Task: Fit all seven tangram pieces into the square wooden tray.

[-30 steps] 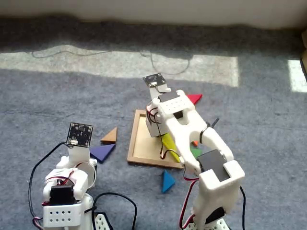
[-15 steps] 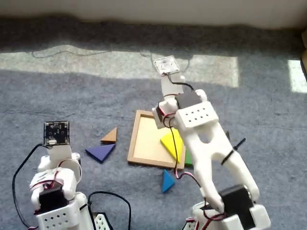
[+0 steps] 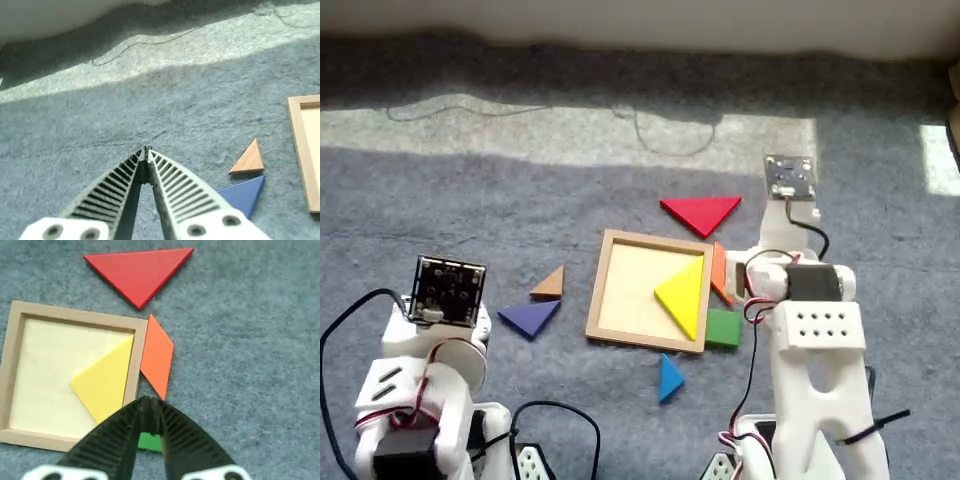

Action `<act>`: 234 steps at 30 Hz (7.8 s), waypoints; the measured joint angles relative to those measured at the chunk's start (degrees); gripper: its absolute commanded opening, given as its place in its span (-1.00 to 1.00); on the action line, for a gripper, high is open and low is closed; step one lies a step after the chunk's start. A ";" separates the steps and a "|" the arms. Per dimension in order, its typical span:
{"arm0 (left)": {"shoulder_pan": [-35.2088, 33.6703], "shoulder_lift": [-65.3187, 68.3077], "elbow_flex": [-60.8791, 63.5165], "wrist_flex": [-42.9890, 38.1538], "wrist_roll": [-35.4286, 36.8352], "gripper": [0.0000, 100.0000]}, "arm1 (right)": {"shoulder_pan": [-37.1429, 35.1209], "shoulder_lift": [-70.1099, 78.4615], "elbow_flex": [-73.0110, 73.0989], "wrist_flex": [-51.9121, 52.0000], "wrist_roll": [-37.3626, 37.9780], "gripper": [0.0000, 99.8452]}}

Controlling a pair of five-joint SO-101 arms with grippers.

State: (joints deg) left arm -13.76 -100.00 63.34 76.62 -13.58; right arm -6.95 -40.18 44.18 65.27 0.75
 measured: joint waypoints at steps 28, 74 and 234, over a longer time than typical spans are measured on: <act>30.68 80.53 -15.21 -25.93 18.64 -0.60 | 11.96 -0.53 15.82 -22.51 0.00 -0.98; 19.52 103.30 -31.91 -24.70 25.41 -0.97 | 12.13 -0.53 16.18 -22.51 0.00 -0.98; 23.82 101.98 -32.62 -22.42 33.32 -0.56 | 6.15 71.12 -83.78 34.55 -15.30 -0.55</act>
State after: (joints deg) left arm 10.07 1.98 30.73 54.20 19.74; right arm -0.79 30.95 -39.60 99.82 -14.55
